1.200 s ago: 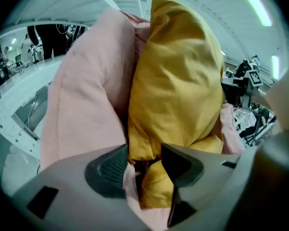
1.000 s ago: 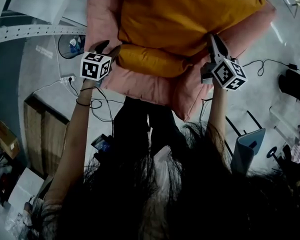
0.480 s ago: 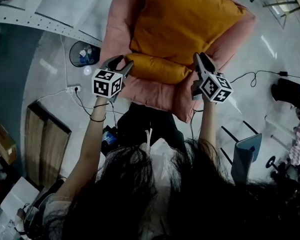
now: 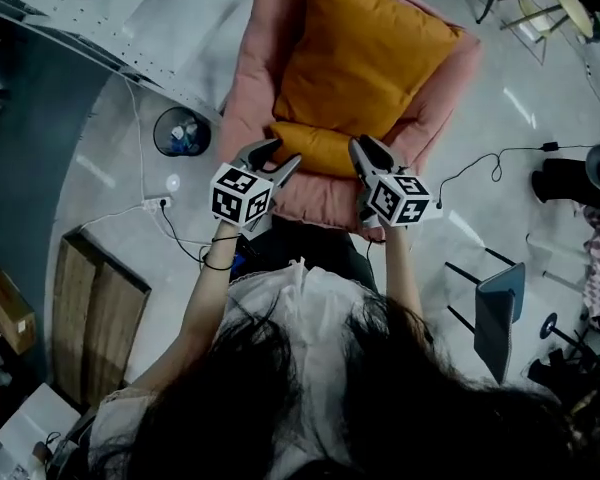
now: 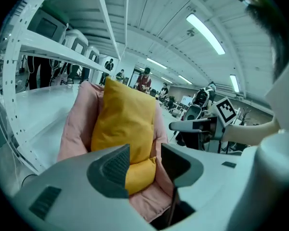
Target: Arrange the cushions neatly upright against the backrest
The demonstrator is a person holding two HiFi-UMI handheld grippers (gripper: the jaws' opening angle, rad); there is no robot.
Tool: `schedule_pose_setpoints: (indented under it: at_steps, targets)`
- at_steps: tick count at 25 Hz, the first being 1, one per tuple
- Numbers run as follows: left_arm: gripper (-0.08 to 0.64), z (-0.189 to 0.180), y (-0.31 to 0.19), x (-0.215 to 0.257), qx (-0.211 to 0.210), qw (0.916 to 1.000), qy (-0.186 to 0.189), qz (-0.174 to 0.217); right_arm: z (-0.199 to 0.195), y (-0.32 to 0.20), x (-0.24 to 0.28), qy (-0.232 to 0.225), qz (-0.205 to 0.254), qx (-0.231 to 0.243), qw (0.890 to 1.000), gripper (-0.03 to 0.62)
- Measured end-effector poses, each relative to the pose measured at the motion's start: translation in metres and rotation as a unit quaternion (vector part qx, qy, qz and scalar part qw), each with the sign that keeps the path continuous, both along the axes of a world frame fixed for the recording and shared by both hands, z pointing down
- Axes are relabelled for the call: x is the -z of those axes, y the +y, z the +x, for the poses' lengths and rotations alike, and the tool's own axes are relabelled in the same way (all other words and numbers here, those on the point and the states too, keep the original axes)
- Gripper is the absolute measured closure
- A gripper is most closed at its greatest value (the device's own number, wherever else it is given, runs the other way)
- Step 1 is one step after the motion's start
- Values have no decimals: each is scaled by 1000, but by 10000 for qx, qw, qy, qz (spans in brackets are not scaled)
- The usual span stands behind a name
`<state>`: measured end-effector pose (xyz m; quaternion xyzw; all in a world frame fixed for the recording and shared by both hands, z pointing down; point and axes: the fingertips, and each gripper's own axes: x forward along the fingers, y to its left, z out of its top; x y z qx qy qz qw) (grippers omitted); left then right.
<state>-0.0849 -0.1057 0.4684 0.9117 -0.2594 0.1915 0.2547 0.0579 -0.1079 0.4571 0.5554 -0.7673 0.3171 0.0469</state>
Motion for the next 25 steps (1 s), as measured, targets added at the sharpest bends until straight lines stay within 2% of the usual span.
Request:
schedule_pose_setpoints:
  at_steps: [3,7,15,20,25]
  targets:
    - [351,3,9,11,-228,9995,181,114,-17,9,7,6,46,-21,10000,479]
    - [351,0,22,15,-443,9988,191,130,-37,22,10,-64,-3,-10,10000,479]
    - [360,16,46,27,-627,9973,376,98,-43,51,19,72,-162,126,9998,480]
    - [414,25,50,41,-440,9976,474,228,-35,58,31,110,-122,267,9995,480]
    - [422,38,68,49,-153,9983,431,353,-20,87,37,106,-6,492,9987,482]
